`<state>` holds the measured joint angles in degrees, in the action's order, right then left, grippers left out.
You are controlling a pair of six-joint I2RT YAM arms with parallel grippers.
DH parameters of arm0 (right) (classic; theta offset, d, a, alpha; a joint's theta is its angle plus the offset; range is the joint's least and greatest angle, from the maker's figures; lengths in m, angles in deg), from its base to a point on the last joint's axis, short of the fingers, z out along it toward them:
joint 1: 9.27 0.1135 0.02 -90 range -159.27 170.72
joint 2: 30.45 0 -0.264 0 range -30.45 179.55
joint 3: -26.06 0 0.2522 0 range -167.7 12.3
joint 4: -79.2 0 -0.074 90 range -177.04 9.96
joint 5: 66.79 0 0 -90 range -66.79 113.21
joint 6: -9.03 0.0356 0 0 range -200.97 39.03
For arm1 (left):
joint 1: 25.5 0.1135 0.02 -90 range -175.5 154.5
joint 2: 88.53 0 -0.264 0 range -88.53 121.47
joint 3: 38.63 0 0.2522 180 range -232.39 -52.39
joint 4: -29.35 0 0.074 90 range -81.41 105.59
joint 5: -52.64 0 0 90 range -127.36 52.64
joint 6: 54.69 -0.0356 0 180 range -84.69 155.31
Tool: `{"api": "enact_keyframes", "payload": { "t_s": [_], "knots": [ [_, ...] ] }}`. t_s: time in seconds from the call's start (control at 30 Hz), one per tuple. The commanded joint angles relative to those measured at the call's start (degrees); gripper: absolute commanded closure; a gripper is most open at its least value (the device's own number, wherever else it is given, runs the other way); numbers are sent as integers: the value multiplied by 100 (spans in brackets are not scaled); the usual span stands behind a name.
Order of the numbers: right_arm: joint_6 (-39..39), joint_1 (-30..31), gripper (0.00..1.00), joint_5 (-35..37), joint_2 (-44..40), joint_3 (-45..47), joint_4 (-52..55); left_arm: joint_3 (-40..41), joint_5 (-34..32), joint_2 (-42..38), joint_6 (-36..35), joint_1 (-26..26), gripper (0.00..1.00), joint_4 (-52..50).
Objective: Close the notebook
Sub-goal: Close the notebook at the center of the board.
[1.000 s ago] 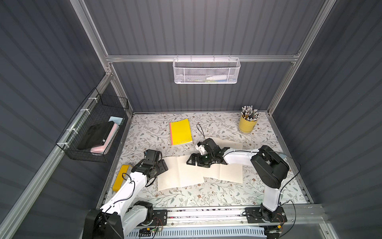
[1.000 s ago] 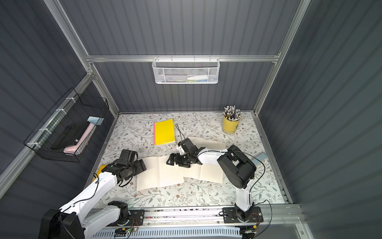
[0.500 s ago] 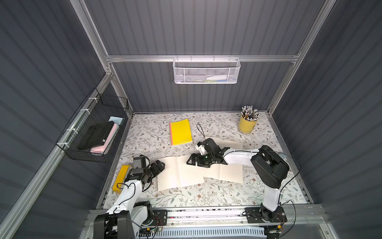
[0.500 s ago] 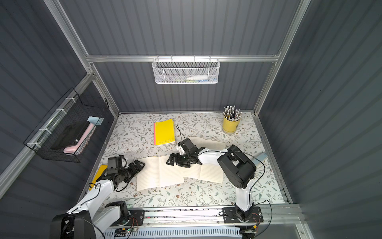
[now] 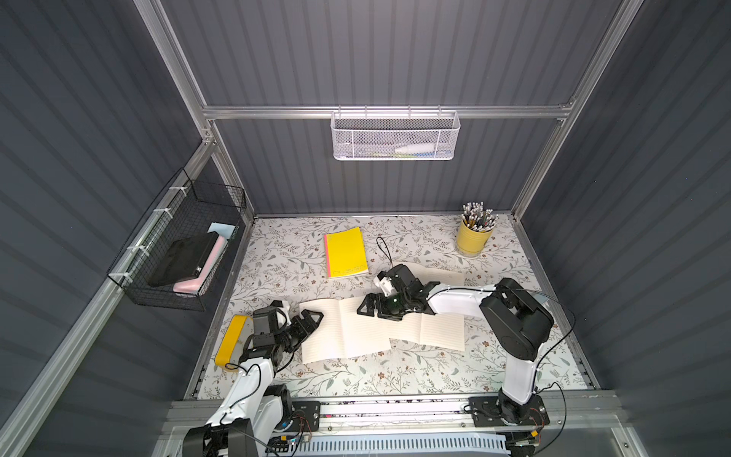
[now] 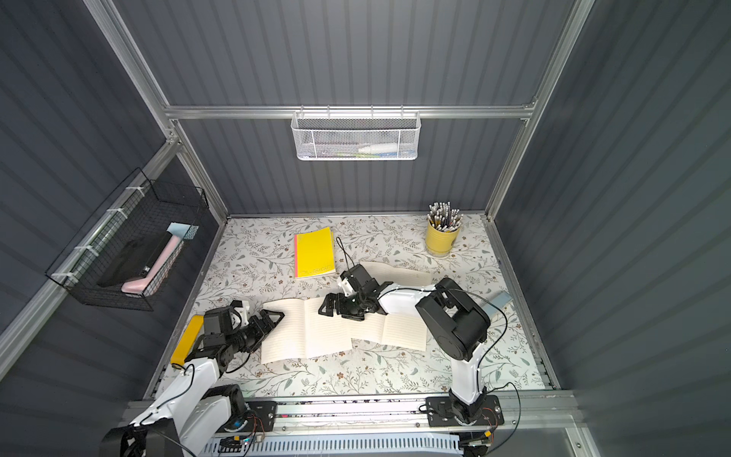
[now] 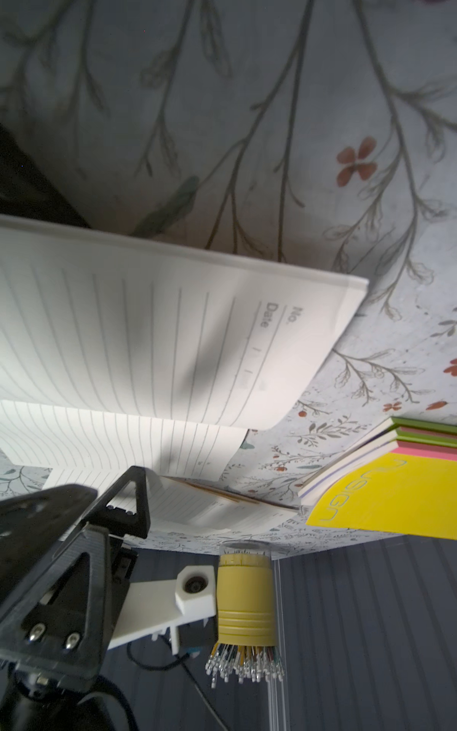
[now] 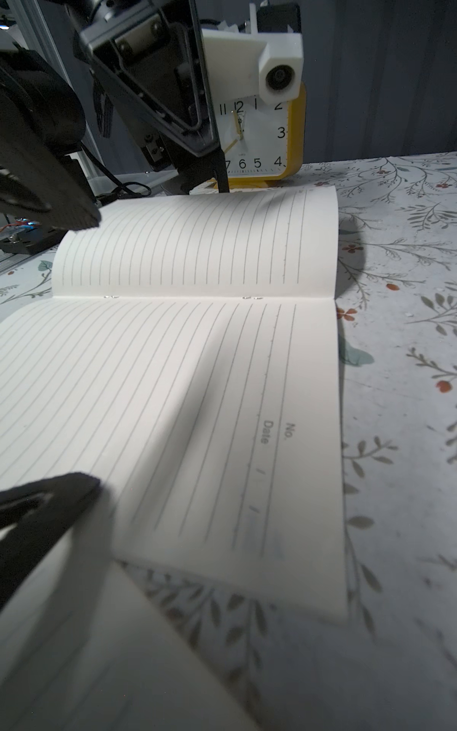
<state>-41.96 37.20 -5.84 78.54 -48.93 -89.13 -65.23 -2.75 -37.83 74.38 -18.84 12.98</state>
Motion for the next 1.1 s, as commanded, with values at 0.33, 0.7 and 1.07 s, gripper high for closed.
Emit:
{"api": "enact_keyframes", "payload": {
  "t_s": [0.33,0.7,1.07],
  "knots": [
    [28,62,1,14,203,112,279,-262,810,-190,686,29,6,489],
    [37,89,1,120,166,-77,358,-374,738,87,1368,-463,1,1529],
    [-104,16,1,409,-156,-196,829,-803,191,832,1674,-1515,1,2335]
  ]
}}
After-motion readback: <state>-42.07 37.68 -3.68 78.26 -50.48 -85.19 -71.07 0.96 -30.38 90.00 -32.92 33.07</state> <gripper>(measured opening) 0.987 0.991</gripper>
